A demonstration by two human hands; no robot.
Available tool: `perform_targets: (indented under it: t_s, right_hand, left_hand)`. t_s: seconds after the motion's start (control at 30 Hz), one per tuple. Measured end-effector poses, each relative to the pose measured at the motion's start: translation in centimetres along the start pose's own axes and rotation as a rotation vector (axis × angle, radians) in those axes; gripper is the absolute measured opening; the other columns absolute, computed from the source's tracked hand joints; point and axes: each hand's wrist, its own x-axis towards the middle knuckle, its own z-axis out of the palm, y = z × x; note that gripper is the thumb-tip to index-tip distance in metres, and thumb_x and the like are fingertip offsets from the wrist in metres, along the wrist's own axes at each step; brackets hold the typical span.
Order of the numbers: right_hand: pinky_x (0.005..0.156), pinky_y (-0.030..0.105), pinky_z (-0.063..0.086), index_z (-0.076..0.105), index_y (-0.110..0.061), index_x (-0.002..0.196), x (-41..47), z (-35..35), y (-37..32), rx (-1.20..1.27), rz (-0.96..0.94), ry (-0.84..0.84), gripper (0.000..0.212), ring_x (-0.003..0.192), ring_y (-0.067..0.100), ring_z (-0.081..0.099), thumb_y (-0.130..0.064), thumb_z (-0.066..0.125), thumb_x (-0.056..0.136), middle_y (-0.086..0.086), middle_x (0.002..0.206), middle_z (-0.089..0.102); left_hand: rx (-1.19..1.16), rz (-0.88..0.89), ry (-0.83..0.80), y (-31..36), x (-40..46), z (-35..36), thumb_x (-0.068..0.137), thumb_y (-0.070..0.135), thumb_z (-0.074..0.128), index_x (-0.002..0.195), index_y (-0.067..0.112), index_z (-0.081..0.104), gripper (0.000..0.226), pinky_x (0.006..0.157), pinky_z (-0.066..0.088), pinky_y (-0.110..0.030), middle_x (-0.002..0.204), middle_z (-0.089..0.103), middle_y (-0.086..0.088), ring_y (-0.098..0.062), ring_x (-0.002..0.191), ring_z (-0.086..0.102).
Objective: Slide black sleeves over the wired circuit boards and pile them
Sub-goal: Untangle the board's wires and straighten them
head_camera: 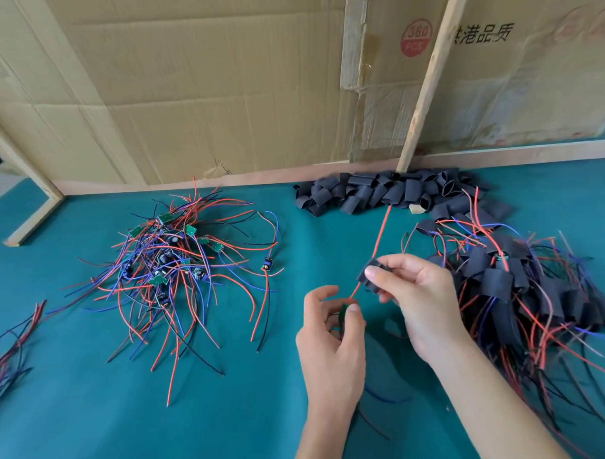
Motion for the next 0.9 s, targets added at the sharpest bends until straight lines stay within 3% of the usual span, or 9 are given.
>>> perform_targets:
  t_s: [0.07,0.13,0.23,0.4,0.57,0.7,0.9]
  right_hand:
    - [0.057,0.016,0.049,0.081,-0.024,0.076,0.2,-0.3,-0.1,0.042,-0.007,0.063,0.027,0.055,0.009,0.057,0.001,0.076,0.086,0.001,0.071,0.075]
    - [0.057,0.016,0.049,0.081,-0.027,0.075,0.4,-0.6,-0.1,0.051,-0.023,0.109,0.03,0.054,0.01,0.055,0.001,0.076,0.086,-0.001,0.069,0.073]
    - [0.056,0.017,0.049,0.079,-0.021,0.076,0.3,-0.5,0.3,0.024,-0.005,0.118,0.024,0.055,0.009,0.058,0.001,0.076,0.086,-0.001,0.07,0.074]
    - [0.06,0.027,0.05,0.074,-0.01,0.09,-0.2,0.3,1.0,-0.04,0.138,-0.04,0.004,0.065,0.013,0.066,-0.006,0.073,0.091,0.003,0.077,0.077]
    - [0.059,0.023,0.051,0.075,-0.009,0.089,-0.1,-0.5,0.4,0.07,0.155,-0.089,0.008,0.067,0.016,0.066,-0.003,0.07,0.092,0.01,0.083,0.077]
    - [0.065,0.026,0.051,0.075,-0.008,0.096,-0.1,-0.5,0.4,-0.002,0.167,-0.173,0.008,0.074,0.016,0.067,-0.007,0.068,0.094,0.021,0.096,0.077]
    - [0.063,0.025,0.051,0.074,-0.006,0.098,0.0,-0.7,0.3,0.057,0.217,-0.179,0.009,0.071,0.016,0.068,-0.007,0.066,0.095,0.024,0.1,0.076]
  left_hand:
    - [0.027,0.011,-0.012,-0.2,0.1,0.0,0.088,0.024,0.064,0.095,0.036,0.061,0.014,0.071,0.058,-0.034,0.087,0.073,0.006,-0.025,0.074,0.071]
    - [0.057,0.027,-0.001,-0.4,0.1,-0.1,0.09,0.015,0.067,0.09,0.031,0.066,0.016,0.069,0.056,-0.027,0.083,0.073,0.007,-0.019,0.072,0.071]
    - [0.057,0.019,0.024,-0.6,0.2,-0.2,0.092,0.008,0.07,0.089,0.027,0.069,0.02,0.07,0.056,-0.024,0.081,0.074,0.009,-0.017,0.072,0.072]
    - [0.068,0.015,0.02,-0.5,0.2,-0.2,0.092,0.005,0.07,0.089,0.027,0.072,0.023,0.07,0.054,-0.017,0.081,0.075,0.011,-0.015,0.074,0.074]
    - [0.097,0.012,-0.002,-0.7,0.2,-0.2,0.094,0.011,0.071,0.09,0.03,0.073,0.019,0.068,0.057,-0.022,0.08,0.075,0.014,-0.014,0.068,0.073]
    - [0.115,0.029,-0.007,-0.7,0.3,-0.3,0.093,0.008,0.07,0.093,0.031,0.074,0.024,0.065,0.05,-0.011,0.079,0.075,0.017,-0.009,0.067,0.073]
    - [0.142,0.021,-0.001,-0.8,0.4,-0.2,0.095,0.009,0.069,0.093,0.034,0.073,0.025,0.062,0.049,-0.01,0.075,0.073,0.016,-0.006,0.064,0.072]
